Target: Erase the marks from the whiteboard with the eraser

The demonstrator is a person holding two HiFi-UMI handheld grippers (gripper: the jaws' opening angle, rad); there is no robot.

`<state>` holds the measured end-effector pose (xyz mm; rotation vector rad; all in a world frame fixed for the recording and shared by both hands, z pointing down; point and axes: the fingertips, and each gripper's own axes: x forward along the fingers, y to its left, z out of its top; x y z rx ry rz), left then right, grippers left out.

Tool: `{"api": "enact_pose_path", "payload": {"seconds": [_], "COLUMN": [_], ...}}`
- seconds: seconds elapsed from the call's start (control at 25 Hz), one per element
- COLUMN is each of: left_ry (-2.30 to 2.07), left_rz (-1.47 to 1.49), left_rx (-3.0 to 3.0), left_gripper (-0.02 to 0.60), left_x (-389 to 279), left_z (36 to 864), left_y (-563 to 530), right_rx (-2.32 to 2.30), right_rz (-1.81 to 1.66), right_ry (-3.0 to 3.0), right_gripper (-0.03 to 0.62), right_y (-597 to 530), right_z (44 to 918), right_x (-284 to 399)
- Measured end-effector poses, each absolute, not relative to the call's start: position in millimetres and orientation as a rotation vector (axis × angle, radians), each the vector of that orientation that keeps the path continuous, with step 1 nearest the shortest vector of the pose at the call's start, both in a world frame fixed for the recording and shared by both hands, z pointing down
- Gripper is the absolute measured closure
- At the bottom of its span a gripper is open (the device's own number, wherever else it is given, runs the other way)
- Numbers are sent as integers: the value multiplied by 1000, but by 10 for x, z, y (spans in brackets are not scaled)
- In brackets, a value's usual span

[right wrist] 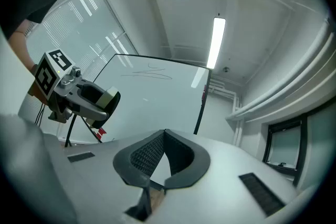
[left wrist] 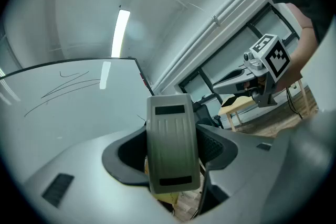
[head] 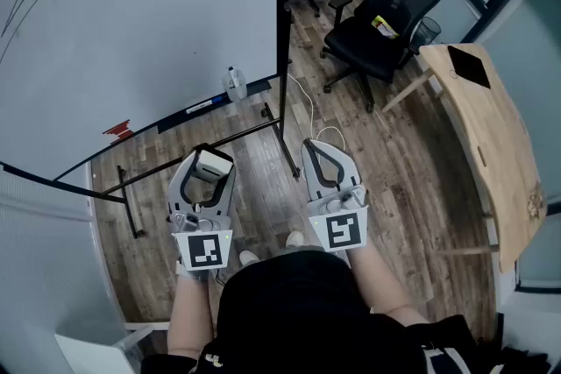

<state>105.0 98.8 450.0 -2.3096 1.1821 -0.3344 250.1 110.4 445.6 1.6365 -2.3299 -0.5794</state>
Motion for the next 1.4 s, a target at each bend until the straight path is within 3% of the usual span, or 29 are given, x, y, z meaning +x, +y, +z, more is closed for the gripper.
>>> {"api": "enact_pose_path", "payload": {"seconds": [0.64,1.08,1.4], "left_ry": [1231,1289,1346], "left_rz": [-369,-379,-330], "left_rx": [-2296,-2269,-2205], "left_gripper": [311,310,311], "left_x": [1618,1279,700], "left_z": [4541,4546,4255], "left_y": [820,163,-864], "right_rx": [1719,1647,1616], "right_rz": [-529,-514,-589], "right_ry": [-2610,-2628,-2624], "right_gripper": [565,565,566], "right_y": [898,229,-755], "right_z": [4320,4372,4105], "right_x": [2978,2618,1981]}}
